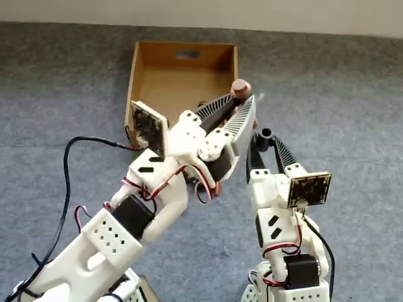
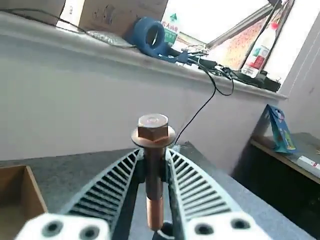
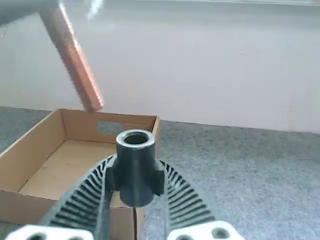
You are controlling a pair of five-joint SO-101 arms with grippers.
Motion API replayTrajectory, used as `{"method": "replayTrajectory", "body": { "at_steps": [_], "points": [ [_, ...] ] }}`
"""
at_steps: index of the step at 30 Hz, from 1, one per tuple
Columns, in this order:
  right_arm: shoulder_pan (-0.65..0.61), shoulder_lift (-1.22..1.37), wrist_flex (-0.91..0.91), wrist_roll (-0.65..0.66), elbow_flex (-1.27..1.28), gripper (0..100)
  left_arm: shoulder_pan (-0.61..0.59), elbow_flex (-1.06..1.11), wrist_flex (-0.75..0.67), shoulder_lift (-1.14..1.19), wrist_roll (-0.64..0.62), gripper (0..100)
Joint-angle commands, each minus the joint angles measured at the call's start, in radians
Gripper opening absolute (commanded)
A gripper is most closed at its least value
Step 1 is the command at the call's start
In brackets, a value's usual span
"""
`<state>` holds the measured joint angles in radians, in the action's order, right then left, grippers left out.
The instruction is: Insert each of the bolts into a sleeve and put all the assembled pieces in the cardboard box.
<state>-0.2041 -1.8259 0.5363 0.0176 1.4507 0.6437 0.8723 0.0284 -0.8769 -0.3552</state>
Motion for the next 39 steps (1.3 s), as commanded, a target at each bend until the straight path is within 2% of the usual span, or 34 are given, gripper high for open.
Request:
{"method": "replayTrajectory", "body": {
  "at_steps": [1, 6, 13, 17, 28, 39],
  "points": [
    [-0.002, -0.005, -0.022, -0.011, -0.004, 0.6, 0.022, -0.005, -0.029, 0.036, 0.008, 1],
    [-0.002, -0.005, -0.022, -0.011, -0.004, 0.6, 0.070, -0.007, -0.031, 0.085, 0.008, 1],
    [-0.002, -0.005, -0.024, -0.011, 0.018, 0.6, 0.065, -0.021, -0.032, 0.090, 0.017, 1],
    [-0.002, -0.005, -0.024, -0.011, 0.016, 0.6, 0.047, -0.101, -0.032, 0.101, 0.083, 1],
    [-0.002, -0.005, -0.024, -0.011, 0.010, 0.6, 0.053, -0.263, -0.032, 0.275, 0.086, 1],
    [-0.002, -0.007, -0.024, -0.011, 0.010, 0.6, 0.053, -0.226, -0.025, 0.285, 0.083, 1]
  ]
}}
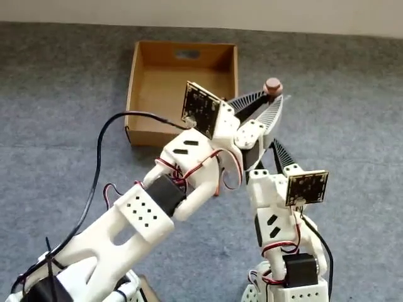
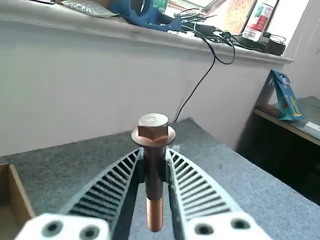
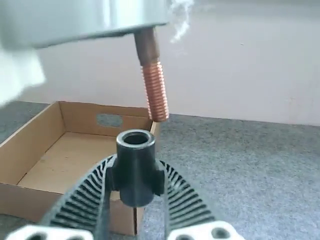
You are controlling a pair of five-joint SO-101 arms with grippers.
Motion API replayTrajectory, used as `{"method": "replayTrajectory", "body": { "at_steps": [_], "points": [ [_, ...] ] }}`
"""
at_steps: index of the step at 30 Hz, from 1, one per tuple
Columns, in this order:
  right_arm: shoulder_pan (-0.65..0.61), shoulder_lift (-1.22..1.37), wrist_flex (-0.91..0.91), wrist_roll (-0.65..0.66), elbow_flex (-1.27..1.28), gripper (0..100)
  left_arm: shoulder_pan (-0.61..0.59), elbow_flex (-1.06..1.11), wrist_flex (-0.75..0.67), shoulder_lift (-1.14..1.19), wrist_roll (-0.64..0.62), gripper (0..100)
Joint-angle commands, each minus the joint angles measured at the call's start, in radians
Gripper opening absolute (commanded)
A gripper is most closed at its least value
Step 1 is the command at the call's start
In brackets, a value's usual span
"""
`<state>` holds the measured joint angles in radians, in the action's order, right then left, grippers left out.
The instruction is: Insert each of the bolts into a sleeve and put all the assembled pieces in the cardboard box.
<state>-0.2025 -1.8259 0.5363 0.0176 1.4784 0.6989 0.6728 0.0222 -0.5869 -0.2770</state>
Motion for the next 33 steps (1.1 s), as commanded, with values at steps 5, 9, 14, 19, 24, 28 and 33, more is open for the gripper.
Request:
{"method": "replayTrajectory", "body": {
  "at_steps": [5, 9, 14, 19, 24, 28, 33],
  "points": [
    [-0.004, -0.007, -0.024, -0.011, -0.012, 0.6, -0.002, 0.035, -0.018, -0.013, 0.005, 1],
    [-0.004, -0.007, -0.024, -0.011, -0.012, 0.6, -0.002, 0.042, -0.018, -0.015, 0.005, 1],
    [-0.004, -0.007, -0.024, -0.011, -0.012, 0.6, -0.002, 0.038, -0.018, -0.015, 0.005, 1],
    [-0.004, -0.007, -0.024, -0.011, -0.012, 0.6, -0.002, 0.002, -0.018, -0.054, 0.003, 1],
    [-0.004, -0.007, -0.024, -0.011, -0.012, 0.6, -0.002, 0.010, -0.005, -0.165, 0.002, 1],
    [-0.004, -0.007, -0.024, -0.011, -0.012, 0.6, -0.002, 0.028, 0.064, -0.168, 0.002, 1],
    [-0.004, -0.007, -0.024, -0.011, -0.012, 0.6, -0.002, 0.025, 0.066, -0.168, 0.002, 1]
  ]
}}
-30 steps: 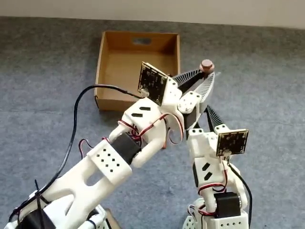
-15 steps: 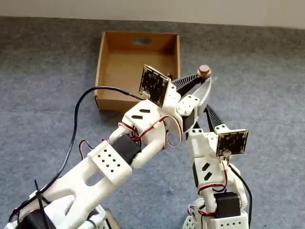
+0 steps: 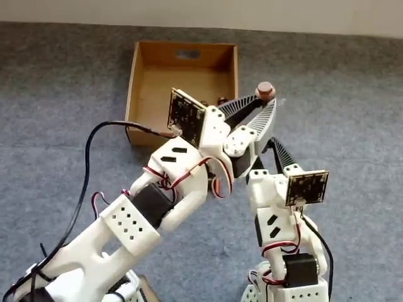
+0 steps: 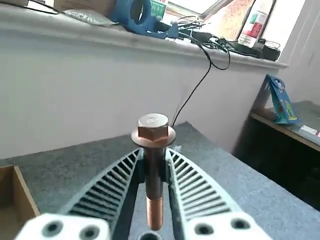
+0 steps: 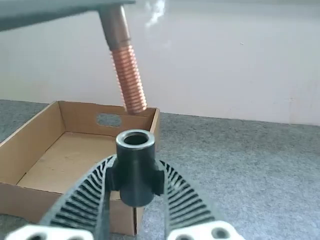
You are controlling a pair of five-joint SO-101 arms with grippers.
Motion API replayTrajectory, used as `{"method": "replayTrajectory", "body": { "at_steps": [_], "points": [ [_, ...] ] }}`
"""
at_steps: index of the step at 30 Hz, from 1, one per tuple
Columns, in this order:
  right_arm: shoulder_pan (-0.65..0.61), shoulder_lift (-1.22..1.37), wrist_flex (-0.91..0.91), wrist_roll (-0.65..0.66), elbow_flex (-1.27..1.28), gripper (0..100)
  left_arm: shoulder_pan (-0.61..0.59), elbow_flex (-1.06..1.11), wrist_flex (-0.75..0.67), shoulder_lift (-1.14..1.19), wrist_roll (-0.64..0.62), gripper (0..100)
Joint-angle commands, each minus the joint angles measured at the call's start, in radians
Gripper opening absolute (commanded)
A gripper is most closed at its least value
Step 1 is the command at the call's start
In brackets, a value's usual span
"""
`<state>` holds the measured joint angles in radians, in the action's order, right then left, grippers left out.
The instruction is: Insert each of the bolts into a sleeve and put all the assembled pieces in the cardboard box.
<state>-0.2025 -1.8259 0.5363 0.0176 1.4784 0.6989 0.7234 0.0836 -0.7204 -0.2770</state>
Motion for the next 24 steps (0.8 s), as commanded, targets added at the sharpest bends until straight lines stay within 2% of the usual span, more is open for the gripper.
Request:
{"method": "replayTrajectory", "body": {
  "at_steps": [1, 24],
  "points": [
    [-0.004, -0.007, -0.024, -0.011, -0.012, 0.6, -0.002, -0.024, 0.005, -0.035, 0.002, 1],
    [-0.004, -0.007, -0.024, -0.011, -0.015, 0.6, -0.002, 0.048, 0.006, -0.031, 0.000, 1]
  ]
}}
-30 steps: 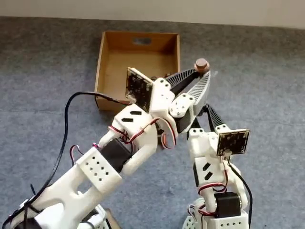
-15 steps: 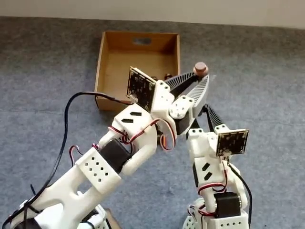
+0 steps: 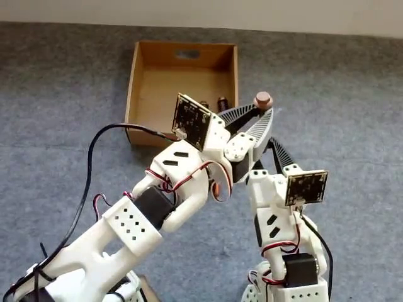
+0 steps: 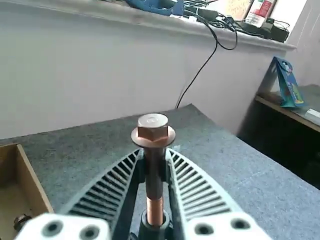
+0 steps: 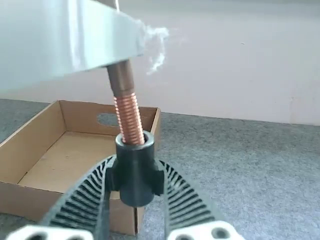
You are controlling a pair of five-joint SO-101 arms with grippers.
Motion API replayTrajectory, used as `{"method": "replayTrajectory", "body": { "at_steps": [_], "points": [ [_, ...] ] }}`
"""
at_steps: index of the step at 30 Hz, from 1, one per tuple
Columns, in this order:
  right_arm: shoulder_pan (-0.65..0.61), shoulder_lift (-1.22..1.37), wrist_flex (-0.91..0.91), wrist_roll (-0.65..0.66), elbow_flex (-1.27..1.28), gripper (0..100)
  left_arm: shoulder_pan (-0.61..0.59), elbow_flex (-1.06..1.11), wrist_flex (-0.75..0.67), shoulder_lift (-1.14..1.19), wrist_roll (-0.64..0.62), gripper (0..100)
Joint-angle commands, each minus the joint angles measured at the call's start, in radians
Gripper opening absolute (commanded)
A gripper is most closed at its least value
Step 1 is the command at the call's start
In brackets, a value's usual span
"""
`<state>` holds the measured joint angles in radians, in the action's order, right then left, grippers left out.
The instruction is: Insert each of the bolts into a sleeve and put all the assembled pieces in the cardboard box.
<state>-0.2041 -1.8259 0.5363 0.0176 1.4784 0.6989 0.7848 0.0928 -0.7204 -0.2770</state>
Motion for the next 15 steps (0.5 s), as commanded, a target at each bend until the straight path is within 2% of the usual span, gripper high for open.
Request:
{"method": "replayTrajectory", "body": {
  "at_steps": [1, 11, 15],
  "points": [
    [-0.002, -0.007, -0.024, -0.011, -0.015, 0.6, -0.002, -0.013, -0.003, -0.031, 0.000, 1],
    [-0.002, -0.007, -0.024, -0.011, -0.019, 0.6, -0.002, -0.045, 0.011, 0.030, -0.002, 1],
    [-0.002, -0.007, -0.024, -0.011, -0.013, 0.6, 0.013, -0.165, 0.183, 0.085, -0.002, 1]
  ]
}}
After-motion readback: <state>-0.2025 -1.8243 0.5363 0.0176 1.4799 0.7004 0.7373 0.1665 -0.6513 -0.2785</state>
